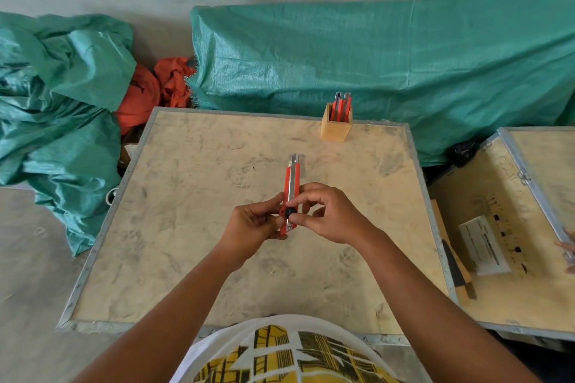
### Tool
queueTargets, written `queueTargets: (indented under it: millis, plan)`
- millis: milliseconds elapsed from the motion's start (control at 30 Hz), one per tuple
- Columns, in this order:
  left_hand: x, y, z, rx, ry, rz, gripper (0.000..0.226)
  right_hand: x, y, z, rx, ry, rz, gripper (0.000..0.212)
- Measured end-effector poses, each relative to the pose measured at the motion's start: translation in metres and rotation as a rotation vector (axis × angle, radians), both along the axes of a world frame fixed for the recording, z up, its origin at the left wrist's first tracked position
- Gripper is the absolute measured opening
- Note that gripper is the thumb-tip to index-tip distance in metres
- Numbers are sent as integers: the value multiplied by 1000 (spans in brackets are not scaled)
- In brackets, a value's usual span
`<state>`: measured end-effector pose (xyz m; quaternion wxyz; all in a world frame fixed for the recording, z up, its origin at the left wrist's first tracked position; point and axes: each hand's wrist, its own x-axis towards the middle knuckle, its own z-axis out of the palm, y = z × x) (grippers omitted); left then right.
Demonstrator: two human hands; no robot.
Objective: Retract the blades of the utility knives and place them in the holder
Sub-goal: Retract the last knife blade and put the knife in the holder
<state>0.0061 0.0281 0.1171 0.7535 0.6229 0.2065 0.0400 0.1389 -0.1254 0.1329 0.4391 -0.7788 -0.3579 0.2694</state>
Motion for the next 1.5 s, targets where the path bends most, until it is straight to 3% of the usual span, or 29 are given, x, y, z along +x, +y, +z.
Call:
queueTargets:
  millis: [300,600,867,1300,1367,1500]
  plan:
    - [14,-9,-2,19,14,1,48,11,-6,-7,87,30,-123,15]
    - [67,-13,1,96,56,-59,48,64,-16,-9,71,67,-233,22]
    - [165,-8,3,242,113,-128,47,146,-18,-20,104,125,-394,22]
    - [363,36,-20,487,127,-180,45,327,40,-46,145,-138,-592,20]
    - [379,39,-30,573,184,-162,49,339,48,-60,135,-188,-617,20]
    - [392,42,-52,725,314,-235,81,344,53,-82,57,-236,-592,19]
